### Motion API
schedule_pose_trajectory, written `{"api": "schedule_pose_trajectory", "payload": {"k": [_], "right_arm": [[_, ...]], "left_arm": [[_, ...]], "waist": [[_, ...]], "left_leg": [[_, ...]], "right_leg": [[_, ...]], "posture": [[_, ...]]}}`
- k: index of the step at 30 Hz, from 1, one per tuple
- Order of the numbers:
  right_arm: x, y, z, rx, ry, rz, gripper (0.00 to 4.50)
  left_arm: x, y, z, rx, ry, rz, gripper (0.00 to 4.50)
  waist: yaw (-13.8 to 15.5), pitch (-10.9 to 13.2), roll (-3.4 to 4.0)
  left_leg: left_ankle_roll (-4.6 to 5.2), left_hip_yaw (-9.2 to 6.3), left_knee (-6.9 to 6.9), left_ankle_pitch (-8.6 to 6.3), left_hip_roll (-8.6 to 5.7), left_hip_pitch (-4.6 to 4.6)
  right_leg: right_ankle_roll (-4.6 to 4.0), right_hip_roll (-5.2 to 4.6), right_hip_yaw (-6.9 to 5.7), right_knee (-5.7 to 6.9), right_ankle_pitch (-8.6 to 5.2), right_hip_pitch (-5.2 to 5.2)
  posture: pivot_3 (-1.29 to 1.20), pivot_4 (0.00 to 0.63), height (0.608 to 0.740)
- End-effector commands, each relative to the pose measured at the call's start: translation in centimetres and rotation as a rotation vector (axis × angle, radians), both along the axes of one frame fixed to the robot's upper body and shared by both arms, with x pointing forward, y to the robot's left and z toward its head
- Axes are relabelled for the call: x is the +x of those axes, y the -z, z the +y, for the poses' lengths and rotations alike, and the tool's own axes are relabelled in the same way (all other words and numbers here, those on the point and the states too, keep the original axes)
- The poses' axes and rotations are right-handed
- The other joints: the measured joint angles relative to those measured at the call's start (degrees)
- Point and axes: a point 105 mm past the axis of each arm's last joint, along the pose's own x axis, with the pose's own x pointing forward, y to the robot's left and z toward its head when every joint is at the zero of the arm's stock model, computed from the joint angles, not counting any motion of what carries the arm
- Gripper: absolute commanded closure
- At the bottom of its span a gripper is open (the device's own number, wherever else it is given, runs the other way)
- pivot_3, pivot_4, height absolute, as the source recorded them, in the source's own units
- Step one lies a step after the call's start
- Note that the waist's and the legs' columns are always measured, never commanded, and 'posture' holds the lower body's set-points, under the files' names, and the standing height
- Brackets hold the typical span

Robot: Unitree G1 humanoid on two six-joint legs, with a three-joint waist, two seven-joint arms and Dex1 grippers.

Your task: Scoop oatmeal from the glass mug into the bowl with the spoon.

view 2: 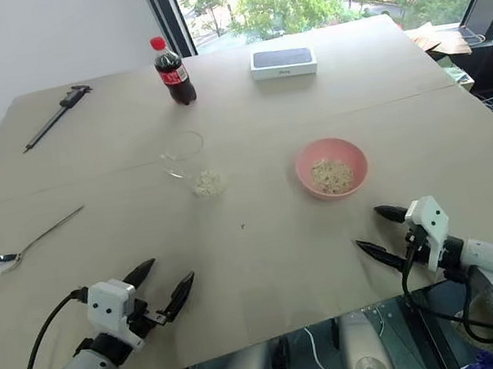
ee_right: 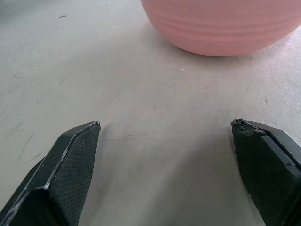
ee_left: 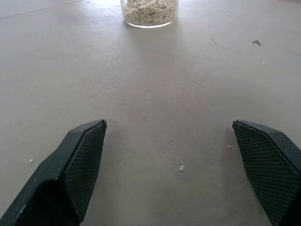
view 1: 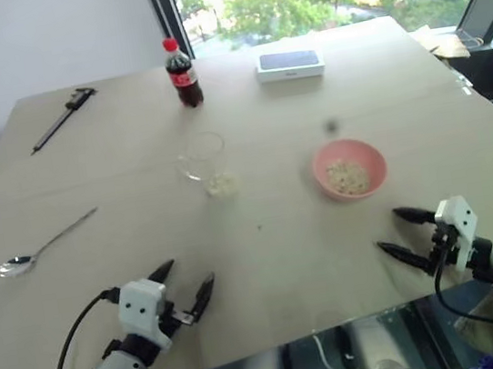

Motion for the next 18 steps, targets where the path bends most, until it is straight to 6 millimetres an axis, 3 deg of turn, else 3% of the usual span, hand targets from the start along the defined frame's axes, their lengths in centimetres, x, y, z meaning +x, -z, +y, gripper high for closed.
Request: {"api": "schedule_pose_trajectory", "payload": {"k": [1, 11, 18], "right_arm": [[0.1, -0.3, -0.2, 0.001, 0.001, -0.011, 0.00], [0.1, -0.7, 0.2, 0.000, -0.023, -0.018, 0.00], [-1.5, -2.5, 5.2, -0.004, -0.272, -0.021, 0.00]], "left_arm": [[-0.3, 0.4, 0.4, 0.010, -0.012, 0.017, 0.03], [-0.2, 0.4, 0.5, -0.004, -0.035, 0.013, 0.03], [0.9, -0.7, 3.8, 0.070, -0.101, 0.009, 0.03]], "waist": [[0.0, 0.0, 0.00], [0.0, 0.0, 0.00], [0.0, 0.0, 0.01]], "left_leg": [[0.00, 0.00, 0.00, 0.00, 0.00, 0.00], [0.00, 0.00, 0.00, 0.00, 0.00, 0.00], [0.00, -0.08, 0.00, 0.00, 0.07, 0.00]], "right_leg": [[0.00, 0.00, 0.00, 0.00, 0.00, 0.00], [0.00, -0.01, 0.00, 0.00, 0.00, 0.00], [0.00, 0.06, -0.09, 0.02, 0.00, -0.01]], "posture": [[0.00, 0.150, 0.740], [0.00, 0.150, 0.740], [0.00, 0.150, 0.740]]}}
